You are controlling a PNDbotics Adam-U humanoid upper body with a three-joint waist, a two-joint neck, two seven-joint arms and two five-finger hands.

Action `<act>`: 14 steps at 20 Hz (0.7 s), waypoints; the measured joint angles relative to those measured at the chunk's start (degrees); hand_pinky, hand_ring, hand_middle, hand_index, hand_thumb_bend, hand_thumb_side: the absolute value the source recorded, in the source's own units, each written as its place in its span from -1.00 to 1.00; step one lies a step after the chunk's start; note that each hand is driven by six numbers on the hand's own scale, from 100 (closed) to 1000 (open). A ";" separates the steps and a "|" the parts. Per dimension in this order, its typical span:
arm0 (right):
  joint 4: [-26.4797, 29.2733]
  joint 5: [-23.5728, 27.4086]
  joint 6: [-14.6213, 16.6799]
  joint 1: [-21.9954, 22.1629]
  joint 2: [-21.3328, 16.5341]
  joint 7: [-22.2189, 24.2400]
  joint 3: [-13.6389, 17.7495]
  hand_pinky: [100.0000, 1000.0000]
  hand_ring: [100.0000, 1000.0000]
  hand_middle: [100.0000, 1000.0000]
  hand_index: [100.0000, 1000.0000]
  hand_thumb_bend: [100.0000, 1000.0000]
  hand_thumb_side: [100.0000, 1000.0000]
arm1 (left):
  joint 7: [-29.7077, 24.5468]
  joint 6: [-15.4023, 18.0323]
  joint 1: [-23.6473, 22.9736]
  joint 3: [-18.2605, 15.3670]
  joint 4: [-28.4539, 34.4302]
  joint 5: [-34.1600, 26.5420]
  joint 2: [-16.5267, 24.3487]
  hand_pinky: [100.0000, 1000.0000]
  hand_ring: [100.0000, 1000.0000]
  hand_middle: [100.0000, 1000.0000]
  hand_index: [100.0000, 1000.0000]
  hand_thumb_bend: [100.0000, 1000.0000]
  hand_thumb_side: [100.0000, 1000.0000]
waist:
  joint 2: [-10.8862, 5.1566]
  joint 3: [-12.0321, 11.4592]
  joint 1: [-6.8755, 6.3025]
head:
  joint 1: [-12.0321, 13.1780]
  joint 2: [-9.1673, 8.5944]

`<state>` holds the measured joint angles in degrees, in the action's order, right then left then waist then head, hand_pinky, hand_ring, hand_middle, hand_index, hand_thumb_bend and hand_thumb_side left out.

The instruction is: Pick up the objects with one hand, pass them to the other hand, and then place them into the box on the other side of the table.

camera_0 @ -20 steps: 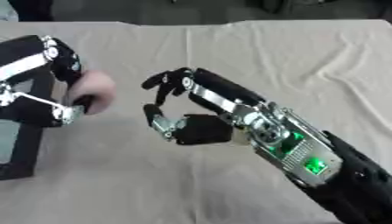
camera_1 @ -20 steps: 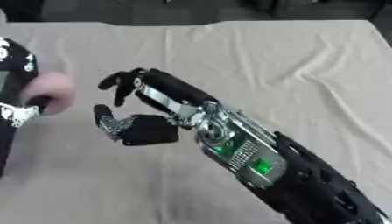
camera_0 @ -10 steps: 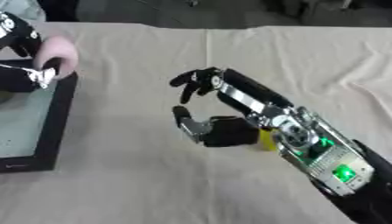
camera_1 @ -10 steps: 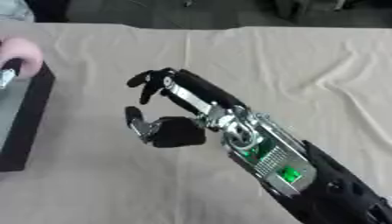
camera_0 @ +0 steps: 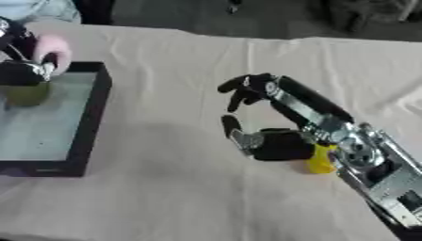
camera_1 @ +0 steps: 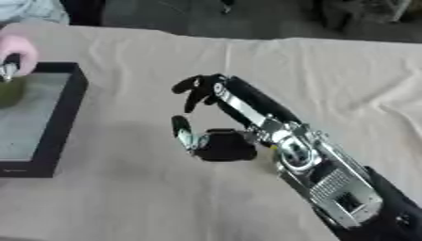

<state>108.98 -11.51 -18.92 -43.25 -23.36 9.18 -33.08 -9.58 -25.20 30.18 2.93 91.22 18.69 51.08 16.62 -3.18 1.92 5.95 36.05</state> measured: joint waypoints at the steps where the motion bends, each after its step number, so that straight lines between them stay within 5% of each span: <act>1: 0.18 0.17 -0.14 0.09 -0.14 -0.35 0.23 0.54 0.50 0.06 0.57 -0.98 -0.44 | 0.21 -0.06 -0.06 -0.14 -0.83 0.00 0.00 0.22 0.05 -0.17 -0.25 -1.00 -1.00 | 0.00 0.00 0.04 | 0.25 -0.02; 7: 1.27 0.84 -0.69 0.44 -0.71 -2.27 1.31 0.53 0.49 0.04 0.55 -0.95 -0.48 | 1.22 -0.94 -0.58 -1.13 -6.12 0.01 -0.08 0.25 0.11 -0.04 0.00 -0.98 -0.98 | 0.00 0.00 0.47 | 0.98 -0.45; 12: 1.99 1.22 -1.00 0.57 -1.17 -3.35 1.99 0.53 0.48 0.03 0.55 -0.94 -0.47 | 2.05 -1.96 -0.96 -1.74 -9.53 -0.31 -0.66 0.32 0.32 0.28 0.49 -0.55 -0.54 | 0.00 0.00 0.66 | 0.99 -0.45; 14: 2.11 1.24 -1.09 0.79 -1.27 -3.51 2.00 0.53 0.48 0.03 0.55 -0.96 -0.47 | 2.45 -2.50 -1.20 -2.04 -10.51 -0.54 -0.96 0.34 0.39 0.38 0.71 -0.25 -0.18 | 0.00 0.00 0.68 | 0.95 -0.45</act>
<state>111.09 -10.28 -20.01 -42.46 -24.64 5.67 -31.09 -7.13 -27.70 28.98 0.88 80.70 18.14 50.13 16.62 -3.18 2.60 6.90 35.60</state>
